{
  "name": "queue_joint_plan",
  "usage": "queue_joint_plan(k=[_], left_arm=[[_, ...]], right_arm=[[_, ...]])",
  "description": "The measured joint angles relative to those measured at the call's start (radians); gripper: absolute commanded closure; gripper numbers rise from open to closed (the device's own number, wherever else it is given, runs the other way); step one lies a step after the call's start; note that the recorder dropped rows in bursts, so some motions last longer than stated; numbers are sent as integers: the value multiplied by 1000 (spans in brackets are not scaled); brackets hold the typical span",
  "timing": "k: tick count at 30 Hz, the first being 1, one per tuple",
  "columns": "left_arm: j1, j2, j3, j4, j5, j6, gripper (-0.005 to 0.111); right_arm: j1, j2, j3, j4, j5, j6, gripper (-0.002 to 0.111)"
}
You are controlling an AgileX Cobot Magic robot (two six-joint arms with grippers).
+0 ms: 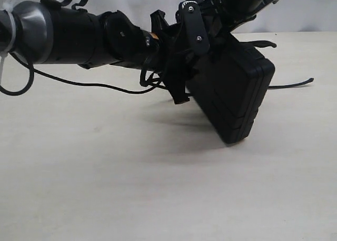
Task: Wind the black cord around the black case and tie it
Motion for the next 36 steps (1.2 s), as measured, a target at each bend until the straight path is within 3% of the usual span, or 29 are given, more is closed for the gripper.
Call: queue_joint_plan(k=[2, 11, 20, 28, 30, 33, 36], left_arm=[[7, 2, 2, 0, 9, -5, 107], [6, 6, 3, 0, -58, -5, 107], [-100, 8, 4, 47, -222, -8, 107], [-106, 8, 4, 99, -235, -6, 106], [-106, 8, 4, 101, -246, -6, 93], [-106, 8, 4, 101, -262, -6, 54], [-108, 8, 4, 104, -279, -6, 42]], right_arm=[[0, 0, 0, 2, 3, 0, 104], [0, 0, 0, 4, 3, 0, 104], [0, 0, 0, 4, 4, 0, 104], [0, 0, 0, 4, 4, 0, 104], [0, 0, 0, 4, 4, 0, 104], [0, 0, 0, 4, 4, 0, 104], [0, 0, 0, 7, 4, 3, 104]])
